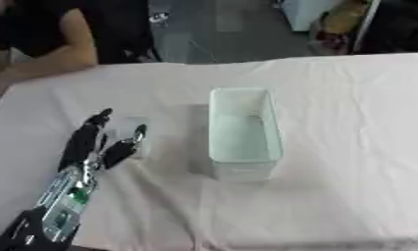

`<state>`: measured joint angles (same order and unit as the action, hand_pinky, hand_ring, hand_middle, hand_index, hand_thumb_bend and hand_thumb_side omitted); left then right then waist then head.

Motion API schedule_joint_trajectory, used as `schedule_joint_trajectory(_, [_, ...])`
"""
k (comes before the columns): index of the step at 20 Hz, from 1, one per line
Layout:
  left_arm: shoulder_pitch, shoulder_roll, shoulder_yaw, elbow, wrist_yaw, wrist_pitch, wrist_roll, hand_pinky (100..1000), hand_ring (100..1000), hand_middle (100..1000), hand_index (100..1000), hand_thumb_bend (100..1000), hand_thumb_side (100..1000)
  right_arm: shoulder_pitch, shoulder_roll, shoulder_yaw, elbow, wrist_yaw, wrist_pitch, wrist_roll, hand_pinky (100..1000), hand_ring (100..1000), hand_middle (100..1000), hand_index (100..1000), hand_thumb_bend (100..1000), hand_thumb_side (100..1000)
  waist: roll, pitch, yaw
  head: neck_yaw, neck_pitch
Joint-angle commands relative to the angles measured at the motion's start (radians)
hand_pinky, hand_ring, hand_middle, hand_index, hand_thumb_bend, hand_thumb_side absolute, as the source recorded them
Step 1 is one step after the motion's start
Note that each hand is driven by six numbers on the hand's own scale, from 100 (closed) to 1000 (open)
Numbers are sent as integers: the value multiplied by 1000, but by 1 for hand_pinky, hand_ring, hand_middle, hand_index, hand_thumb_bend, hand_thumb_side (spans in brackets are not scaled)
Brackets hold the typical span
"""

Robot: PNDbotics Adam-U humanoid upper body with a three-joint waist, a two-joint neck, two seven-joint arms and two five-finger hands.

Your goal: Pick up objects on the table and place them in the box.

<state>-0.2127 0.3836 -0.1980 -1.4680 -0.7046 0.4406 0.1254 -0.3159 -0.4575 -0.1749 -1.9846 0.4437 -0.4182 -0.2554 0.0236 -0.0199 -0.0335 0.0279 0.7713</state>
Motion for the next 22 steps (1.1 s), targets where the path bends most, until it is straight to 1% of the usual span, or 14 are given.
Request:
schedule_joint_trajectory(1, [-24, 3, -3, -5, -17, -2, -8, 874, 842, 849, 1000, 533, 818, -15, -21, -1, -15, -3, -3, 2, 836, 967, 979, 964, 100, 665, -1, -8, 0, 13, -1])
schedule_joint_trajectory(9, [-57, -20, -13, 29, -65, -5, -27, 877, 842, 847, 1000, 537, 816, -13, -22, 1, -15, -6, -5, 4, 836, 967, 979, 964, 100, 665, 0, -9, -1, 17, -1])
schedule_joint_trajectory(11, [-63, -25, -15, 43, -80, -6, -33, 885, 843, 873, 1000, 538, 819, -13, -22, 2, -15, -6, -5, 4, 836, 967, 979, 964, 100, 665, 0, -9, -1, 18, -1])
schedule_joint_trajectory(16, [-69, -36, -16, 74, -107, -6, -47, 893, 842, 874, 1000, 539, 821, -13, -21, 2, -15, -7, -5, 5, 835, 967, 979, 964, 100, 665, 0, -9, -1, 19, -1])
schedule_joint_trajectory(19, [-73, -42, -17, 92, -123, -6, -57, 892, 841, 873, 1000, 536, 815, -12, -22, 2, -15, -8, -6, 5, 835, 967, 979, 964, 100, 665, 0, -9, 0, 20, -1])
schedule_joint_trajectory(22, [-81, -52, -18, 117, -156, -1, -79, 867, 820, 859, 1000, 531, 788, -12, -22, 3, -15, -8, -6, 6, 836, 967, 980, 964, 100, 664, 0, -10, 1, 22, -1])
